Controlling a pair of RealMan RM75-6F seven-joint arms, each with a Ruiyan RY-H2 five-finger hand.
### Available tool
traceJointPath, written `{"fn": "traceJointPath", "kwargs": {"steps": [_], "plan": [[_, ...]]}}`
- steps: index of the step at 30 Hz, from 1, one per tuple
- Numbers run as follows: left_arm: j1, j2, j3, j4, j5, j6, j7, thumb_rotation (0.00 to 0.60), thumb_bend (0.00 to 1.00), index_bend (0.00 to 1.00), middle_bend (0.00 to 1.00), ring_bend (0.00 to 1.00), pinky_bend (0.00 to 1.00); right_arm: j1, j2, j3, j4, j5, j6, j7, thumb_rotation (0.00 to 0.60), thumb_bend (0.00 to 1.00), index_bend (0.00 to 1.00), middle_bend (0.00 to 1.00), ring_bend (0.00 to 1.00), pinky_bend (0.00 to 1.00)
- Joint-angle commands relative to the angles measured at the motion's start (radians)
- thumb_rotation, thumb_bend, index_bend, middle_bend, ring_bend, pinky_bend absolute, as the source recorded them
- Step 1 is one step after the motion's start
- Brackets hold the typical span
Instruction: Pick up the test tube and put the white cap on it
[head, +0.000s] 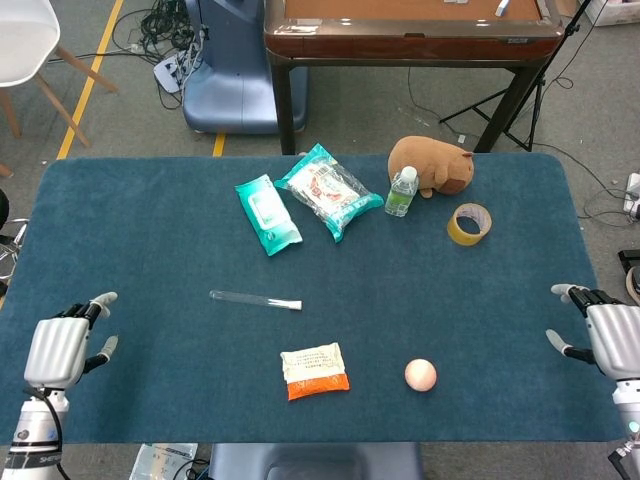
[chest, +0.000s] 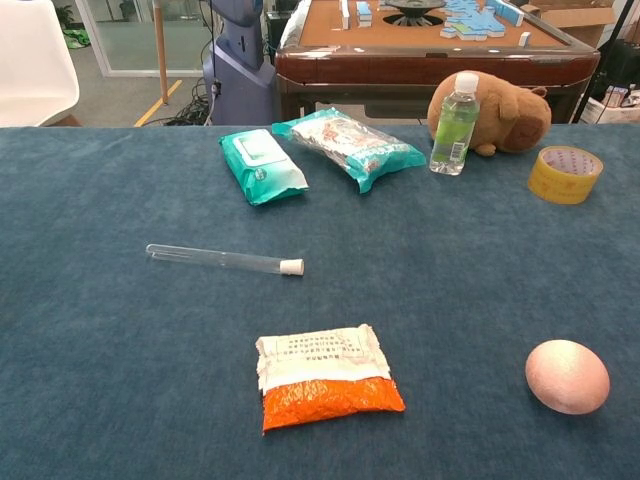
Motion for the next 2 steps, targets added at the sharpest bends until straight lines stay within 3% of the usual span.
{"fn": "traceJointPath", "kwargs": {"steps": [1,2], "plan": [[0.020,-0.005,-0.005,0.002,0.013,0.003,0.001,0.600,0.27,0.26,0.42,0.39,0.53,-0.003,-0.005,0.004,0.000,-0.010,-0.004,-0.003,0.600,0.21,0.30,0.40,0.37,0.53],[0.025,-0.007,-0.008,0.003,0.014,-0.002,0.004,0.600,0.27,0.26,0.42,0.39,0.53,-0.003,-0.006,0.006,-0.003,-0.014,-0.006,-0.004,0.600,0.21,0.30,0.40,0.37,0.53]]}}
